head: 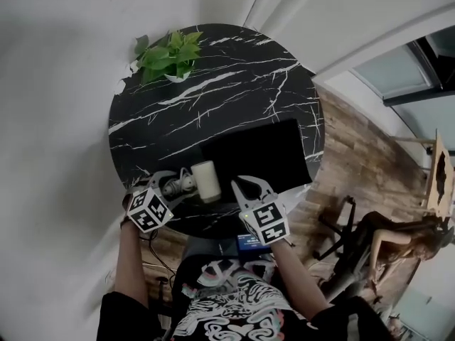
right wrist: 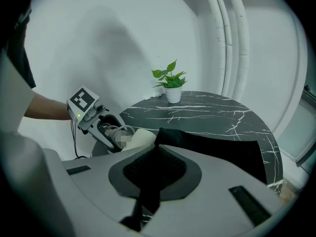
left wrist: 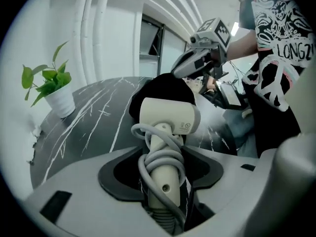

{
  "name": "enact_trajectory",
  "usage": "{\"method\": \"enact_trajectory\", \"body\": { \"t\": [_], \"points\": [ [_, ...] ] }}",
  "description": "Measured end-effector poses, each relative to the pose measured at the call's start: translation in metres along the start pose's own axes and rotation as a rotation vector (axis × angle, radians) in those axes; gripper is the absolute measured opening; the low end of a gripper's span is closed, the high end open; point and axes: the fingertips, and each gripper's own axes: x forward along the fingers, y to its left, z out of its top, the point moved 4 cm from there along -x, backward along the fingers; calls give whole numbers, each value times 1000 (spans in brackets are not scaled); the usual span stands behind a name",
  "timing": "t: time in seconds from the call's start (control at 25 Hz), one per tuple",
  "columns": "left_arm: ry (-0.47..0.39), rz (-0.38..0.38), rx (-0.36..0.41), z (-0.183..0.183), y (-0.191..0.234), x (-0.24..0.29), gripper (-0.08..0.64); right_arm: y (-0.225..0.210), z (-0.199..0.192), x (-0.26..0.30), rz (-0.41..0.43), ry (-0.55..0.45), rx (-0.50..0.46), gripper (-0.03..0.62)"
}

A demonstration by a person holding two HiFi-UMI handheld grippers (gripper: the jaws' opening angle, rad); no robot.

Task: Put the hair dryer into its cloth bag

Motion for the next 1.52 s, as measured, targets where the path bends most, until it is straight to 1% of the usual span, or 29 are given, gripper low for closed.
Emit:
{"method": "enact_trajectory", "body": {
  "t": [0.08,0.16,0.24,0.32,0.4,0.44,0.52,0.56,0.6,0.64,0.68,0.72,0.76,0.8,0.84,0.88,0.92,0.96,1.0,1.04,1.16,1.24,1.36,1.52],
  "points": [
    [-10,10,39,10,-2,-4,246,2,-1,-3,2,0,4,28],
    [-33,13,43,20,0,-8,246,0,-1,-4,-1,-6,4,29],
    [-51,16,24,29,5,-5,246,-1,-1,-4,3,-13,7,29],
    [-59,10,-12,37,8,10,247,-1,-1,-5,8,-15,8,29],
    [-46,-8,-61,45,8,35,251,-1,-2,-5,12,-10,7,28],
    [-26,-2,-60,48,8,46,259,0,-2,-4,13,-8,7,29],
    [26,46,0,47,5,59,272,-1,-1,-3,12,-7,2,29],
    [44,71,31,43,2,58,282,-1,1,-3,12,-10,-1,29],
    [48,96,45,38,1,53,284,-1,2,-3,12,-13,-3,29],
    [31,125,31,33,0,43,285,-1,3,-3,13,-16,-4,28],
    [-9,157,-15,28,2,31,286,-2,4,-3,14,-18,-4,28],
    [-56,190,-79,24,5,16,296,-2,4,-2,15,-19,-2,29],
    [-84,215,-141,18,8,4,317,-3,4,-2,17,-20,2,28],
    [-75,226,-175,9,10,-5,330,-4,4,-2,19,-20,7,28],
    [-30,218,-175,-2,8,-10,330,-4,3,-1,20,-19,13,29],
    [34,197,-150,-14,5,-9,330,-5,2,-1,22,-19,17,29],
    [96,172,-113,-24,1,-5,306,-4,2,-1,24,-17,20,28],
    [144,149,-79,-32,-3,0,257,-4,1,0,26,-16,20,29],
    [171,127,-55,-36,-6,5,181,-4,0,0,27,-14,20,28],
    [178,105,-45,-37,-7,9,116,-4,-1,1,27,-15,19,29],
    [137,80,-45,-26,-6,10,97,-4,0,0,32,-18,22,28],
    [99,64,-36,-13,-5,11,90,-3,3,-1,37,-20,25,28],
    [27,38,-32,18,-3,25,84,-6,3,-2,34,-19,33,28],
    [-51,-4,9,69,1,57,84,-9,3,-4,25,-19,42,29]
  ]
}}
